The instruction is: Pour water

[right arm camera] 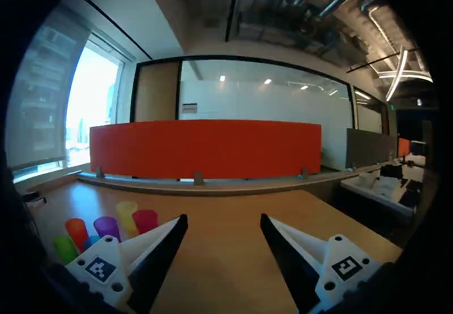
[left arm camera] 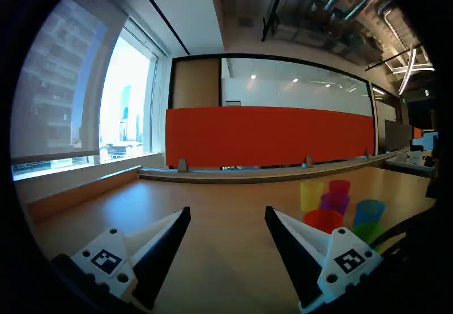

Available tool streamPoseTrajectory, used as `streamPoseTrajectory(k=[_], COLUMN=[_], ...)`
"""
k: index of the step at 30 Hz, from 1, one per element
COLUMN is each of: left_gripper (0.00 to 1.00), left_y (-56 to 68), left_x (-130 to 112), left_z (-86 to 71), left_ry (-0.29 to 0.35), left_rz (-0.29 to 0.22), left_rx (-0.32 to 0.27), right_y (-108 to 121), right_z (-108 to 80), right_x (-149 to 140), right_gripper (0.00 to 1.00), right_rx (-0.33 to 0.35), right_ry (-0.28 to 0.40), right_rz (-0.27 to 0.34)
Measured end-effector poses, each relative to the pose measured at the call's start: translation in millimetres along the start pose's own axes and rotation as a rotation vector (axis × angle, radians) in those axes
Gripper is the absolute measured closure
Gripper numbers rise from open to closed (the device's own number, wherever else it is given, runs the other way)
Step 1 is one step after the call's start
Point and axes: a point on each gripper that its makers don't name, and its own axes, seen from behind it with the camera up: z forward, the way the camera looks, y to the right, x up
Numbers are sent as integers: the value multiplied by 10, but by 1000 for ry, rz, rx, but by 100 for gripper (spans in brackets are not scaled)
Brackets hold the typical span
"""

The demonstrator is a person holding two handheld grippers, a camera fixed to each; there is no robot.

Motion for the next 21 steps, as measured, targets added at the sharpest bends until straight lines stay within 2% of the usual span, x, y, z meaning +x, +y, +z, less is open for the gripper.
streamPoseTrajectory(k=[9, 21], left_gripper=[2, 2], left_y=[-5, 3], left_x=[1, 0], left_z=[3, 2], left_ry=[0, 0], left_rz=[0, 0], left_rx=[0, 0], right_y=[-11, -129], right_z=[-39, 96], right_x=[63, -1], right_gripper=[0, 0], right_rx=[14, 21], right_ry=[49, 106], right_rz=[-29, -75])
